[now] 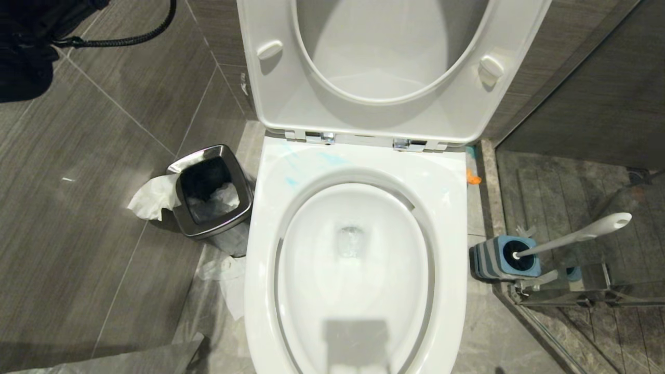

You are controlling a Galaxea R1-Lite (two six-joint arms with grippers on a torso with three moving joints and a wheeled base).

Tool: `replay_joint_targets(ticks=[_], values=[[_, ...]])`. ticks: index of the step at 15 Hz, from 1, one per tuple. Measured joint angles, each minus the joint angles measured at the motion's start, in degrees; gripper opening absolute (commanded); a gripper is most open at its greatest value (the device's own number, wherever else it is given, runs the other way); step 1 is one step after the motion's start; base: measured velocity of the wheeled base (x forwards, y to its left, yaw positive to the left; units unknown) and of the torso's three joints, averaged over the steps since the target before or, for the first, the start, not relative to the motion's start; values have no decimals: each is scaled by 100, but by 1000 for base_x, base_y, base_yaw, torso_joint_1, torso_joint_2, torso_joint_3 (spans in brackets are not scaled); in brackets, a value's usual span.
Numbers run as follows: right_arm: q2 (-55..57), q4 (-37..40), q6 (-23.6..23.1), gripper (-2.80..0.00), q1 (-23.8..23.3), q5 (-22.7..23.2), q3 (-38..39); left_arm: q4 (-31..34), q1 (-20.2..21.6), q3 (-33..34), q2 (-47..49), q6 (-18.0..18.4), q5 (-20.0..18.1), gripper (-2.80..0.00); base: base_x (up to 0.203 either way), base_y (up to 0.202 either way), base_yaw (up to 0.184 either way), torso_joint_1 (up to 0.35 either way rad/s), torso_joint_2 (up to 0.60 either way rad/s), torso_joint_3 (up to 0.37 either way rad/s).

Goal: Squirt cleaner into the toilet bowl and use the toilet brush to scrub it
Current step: Close the toilet lid

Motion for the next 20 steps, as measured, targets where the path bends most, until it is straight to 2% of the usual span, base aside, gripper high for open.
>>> replay_joint_targets(ticks=[4, 9, 20], values=[[0, 3, 0, -280, -5, -2, 0, -53, -64, 84, 123, 22, -140, -280, 0, 0, 0, 0, 0, 0], [0, -1, -2, -280, 2, 0, 0, -406, -250, 671, 163, 69, -128, -280, 0, 0, 0, 0, 0, 0], [0, -1, 0, -280, -2, 3, 0, -414, -623, 733, 213, 71, -103, -280, 0, 0, 0, 0, 0, 0]])
